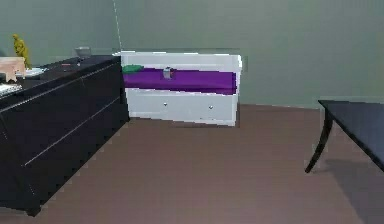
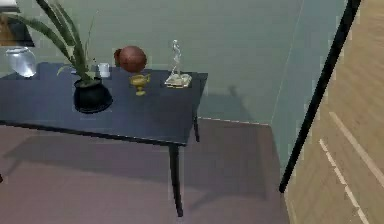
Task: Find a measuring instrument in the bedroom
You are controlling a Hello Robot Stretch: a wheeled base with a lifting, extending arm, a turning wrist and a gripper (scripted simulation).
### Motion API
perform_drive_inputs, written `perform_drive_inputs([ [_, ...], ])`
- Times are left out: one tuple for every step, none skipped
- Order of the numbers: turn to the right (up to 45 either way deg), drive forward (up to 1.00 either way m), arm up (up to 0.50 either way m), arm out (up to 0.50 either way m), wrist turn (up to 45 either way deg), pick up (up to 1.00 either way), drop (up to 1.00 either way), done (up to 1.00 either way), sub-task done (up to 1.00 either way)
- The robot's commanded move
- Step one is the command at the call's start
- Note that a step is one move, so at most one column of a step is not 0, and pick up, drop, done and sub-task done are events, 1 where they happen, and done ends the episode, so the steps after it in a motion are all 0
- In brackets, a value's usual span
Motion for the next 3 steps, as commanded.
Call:
perform_drive_inputs([
  [0.0,1.0,0.0,0.0,0.0,0.0,0.0,0.0,0.0],
  [-3.0,0.0,0.0,0.0,0.0,0.0,0.0,0.0,0.0],
  [0.0,1.0,0.0,0.0,0.0,0.0,0.0,0.0,0.0],
])
